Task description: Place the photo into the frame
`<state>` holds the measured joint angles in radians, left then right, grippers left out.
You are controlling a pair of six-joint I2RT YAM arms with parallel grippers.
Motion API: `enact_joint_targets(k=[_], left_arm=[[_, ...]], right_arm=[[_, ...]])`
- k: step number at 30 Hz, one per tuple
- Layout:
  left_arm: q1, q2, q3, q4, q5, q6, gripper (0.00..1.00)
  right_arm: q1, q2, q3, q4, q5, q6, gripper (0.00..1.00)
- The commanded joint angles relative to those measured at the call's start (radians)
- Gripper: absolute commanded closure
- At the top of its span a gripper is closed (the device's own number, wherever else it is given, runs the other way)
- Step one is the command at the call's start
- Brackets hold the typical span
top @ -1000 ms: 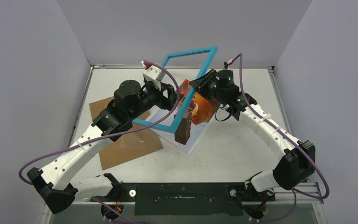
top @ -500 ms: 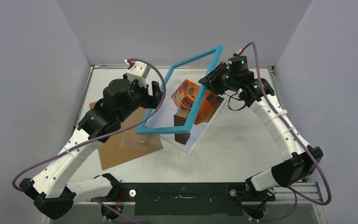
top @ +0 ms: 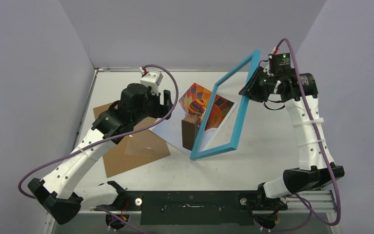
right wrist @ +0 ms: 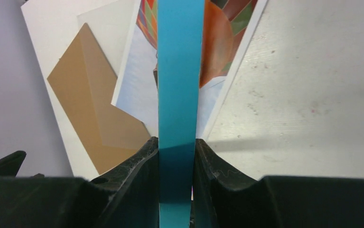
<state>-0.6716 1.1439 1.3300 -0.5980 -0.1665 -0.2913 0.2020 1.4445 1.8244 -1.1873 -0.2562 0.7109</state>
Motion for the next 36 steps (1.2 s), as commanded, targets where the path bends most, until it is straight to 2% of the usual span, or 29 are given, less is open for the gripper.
enact_joint_targets(k=[1, 7, 21, 25, 30, 36], left_arm=[[0.013, 0.061, -0.012, -0.017, 0.065, -0.030, 0.28], [0.022, 0.155, -0.046, -0.022, 0.154, -0.068, 0.28], [0.067, 0.354, -0.322, 0.282, 0.331, -0.102, 0.32], [0.091, 0.402, -0.369, 0.322, 0.376, -0.084, 0.35], [0.111, 0.432, -0.373, 0.311, 0.360, -0.089, 0.36], [0.120, 0.448, -0.370, 0.289, 0.347, -0.100, 0.37]], right_arm=[[-0.064, -0.023, 0.131, -0.085, -0.011, -0.130, 1.00], [-0.096, 0.012, 0.199, -0.210, 0.092, -0.258, 1.00], [-0.111, 0.132, 0.419, -0.379, 0.368, -0.385, 1.00], [-0.109, 0.154, 0.398, -0.367, 0.449, -0.397, 1.00], [-0.097, 0.170, 0.363, -0.310, 0.546, -0.414, 1.00], [-0.012, 0.223, 0.293, -0.264, 0.669, -0.436, 1.00]])
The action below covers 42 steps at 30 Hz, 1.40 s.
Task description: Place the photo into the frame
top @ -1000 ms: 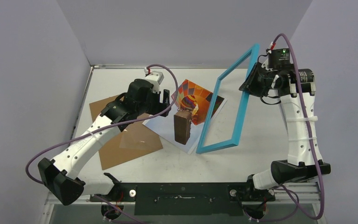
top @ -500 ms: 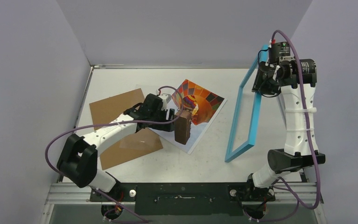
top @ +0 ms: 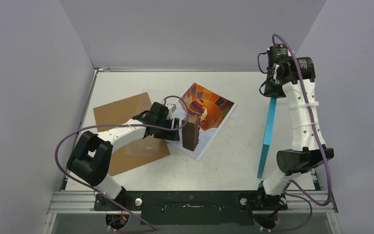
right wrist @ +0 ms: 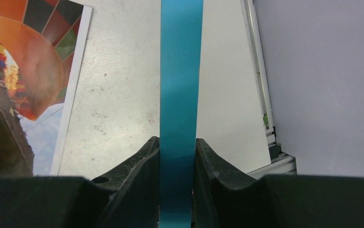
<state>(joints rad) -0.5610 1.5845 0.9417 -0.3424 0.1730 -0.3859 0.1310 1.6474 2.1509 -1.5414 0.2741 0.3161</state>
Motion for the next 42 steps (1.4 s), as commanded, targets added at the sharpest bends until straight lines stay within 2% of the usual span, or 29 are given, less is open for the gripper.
enact_joint_targets(k=[1, 8, 19, 30, 36, 42], left_arm=[[0.013, 0.007, 0.017, 0.029, 0.003, -0.008, 0.37], [0.048, -0.020, 0.012, 0.015, -0.003, -0.024, 0.38], [0.121, -0.091, 0.010, -0.032, -0.024, -0.023, 0.37], [0.205, -0.156, 0.041, -0.103, -0.038, -0.007, 0.37], [0.225, -0.178, 0.046, -0.128, -0.059, -0.007, 0.37], [0.251, -0.194, 0.051, -0.145, -0.068, -0.007, 0.36]], right_arm=[[0.074, 0.024, -0.064, 0.112, 0.152, -0.041, 1.00], [0.178, 0.072, -0.233, 0.291, 0.174, -0.030, 1.00], [0.297, 0.250, -0.307, 0.478, 0.218, 0.014, 1.00], [0.348, 0.360, -0.413, 0.650, 0.081, 0.238, 0.98], [0.361, 0.423, -0.421, 0.711, -0.012, 0.279, 0.97], [0.380, 0.477, -0.403, 0.733, -0.032, 0.318, 0.96]])
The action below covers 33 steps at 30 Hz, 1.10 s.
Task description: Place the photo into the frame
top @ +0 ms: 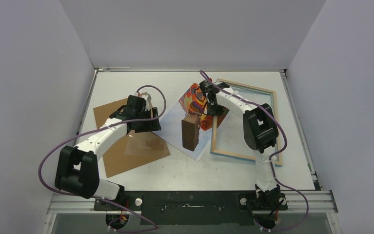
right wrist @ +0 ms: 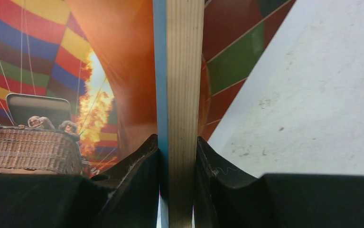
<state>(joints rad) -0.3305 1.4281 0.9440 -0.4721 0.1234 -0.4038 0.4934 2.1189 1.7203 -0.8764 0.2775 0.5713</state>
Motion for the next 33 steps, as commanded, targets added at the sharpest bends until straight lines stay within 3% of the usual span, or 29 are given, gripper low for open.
enact_joint_targets(k=[1, 8, 16, 24, 33], left_arm=[[0.024, -0.035, 0.054, -0.021, -0.019, 0.012, 0.36], [0.062, 0.047, 0.121, -0.064, 0.041, 0.034, 0.34], [0.097, 0.123, 0.178, -0.112, 0.040, 0.024, 0.30], [0.175, 0.130, 0.203, -0.155, 0.002, 0.040, 0.29], [0.295, 0.160, 0.218, -0.153, 0.044, 0.049, 0.27]], right_arm=[[0.017, 0.009, 0.024, 0.071, -0.037, 0.067, 0.96], [0.016, 0.019, -0.021, 0.104, -0.068, 0.068, 0.90], [0.016, 0.026, -0.032, 0.096, -0.087, 0.064, 0.73], [0.011, -0.023, -0.028, 0.105, -0.134, 0.061, 0.39], [0.002, -0.171, -0.048, 0.148, -0.187, 0.045, 0.32]])
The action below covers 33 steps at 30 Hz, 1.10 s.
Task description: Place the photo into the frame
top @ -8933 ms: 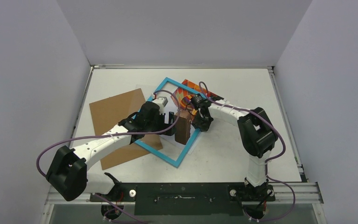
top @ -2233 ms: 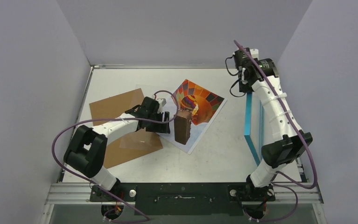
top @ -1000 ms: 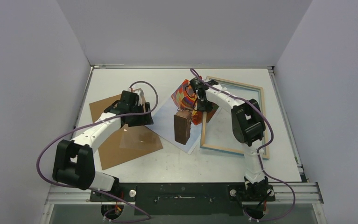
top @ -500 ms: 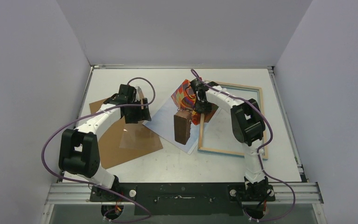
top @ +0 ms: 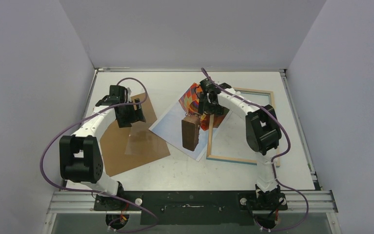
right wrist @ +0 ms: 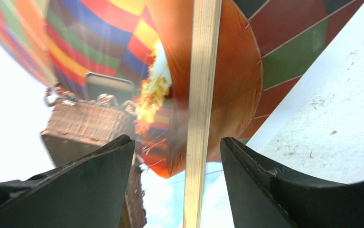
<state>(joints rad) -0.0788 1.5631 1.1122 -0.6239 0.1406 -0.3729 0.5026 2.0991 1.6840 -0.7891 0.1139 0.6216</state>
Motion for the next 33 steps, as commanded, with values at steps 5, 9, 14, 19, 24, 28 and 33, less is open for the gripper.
enact_joint_targets(k=[5, 9, 14, 19, 24, 28, 33], left_arm=[[0.138, 0.082, 0.082, 0.012, 0.096, 0.025, 0.18], [0.172, 0.158, 0.135, 0.008, 0.157, 0.057, 0.15], [0.191, 0.247, 0.211, 0.055, 0.207, 0.078, 0.15], [0.192, 0.341, 0.279, 0.111, 0.237, 0.072, 0.03], [0.194, 0.407, 0.369, 0.182, 0.291, 0.072, 0.03], [0.196, 0.536, 0.549, 0.133, 0.343, 0.079, 0.17], [0.204, 0.661, 0.709, 0.065, 0.347, 0.033, 0.24]], right_arm=[[-0.006, -0.189, -0.051, 0.136, -0.153, -0.033, 0.32], [-0.003, -0.167, -0.049, 0.154, -0.259, -0.035, 0.32], [0.004, -0.161, -0.086, 0.213, -0.342, -0.056, 0.32], [0.019, -0.099, -0.060, 0.225, -0.402, -0.048, 0.33], [0.052, -0.052, -0.036, 0.272, -0.448, 0.034, 0.34], [0.080, -0.004, -0.001, 0.316, -0.464, 0.102, 0.37], [0.111, 0.031, 0.013, 0.361, -0.436, 0.167, 0.39]])
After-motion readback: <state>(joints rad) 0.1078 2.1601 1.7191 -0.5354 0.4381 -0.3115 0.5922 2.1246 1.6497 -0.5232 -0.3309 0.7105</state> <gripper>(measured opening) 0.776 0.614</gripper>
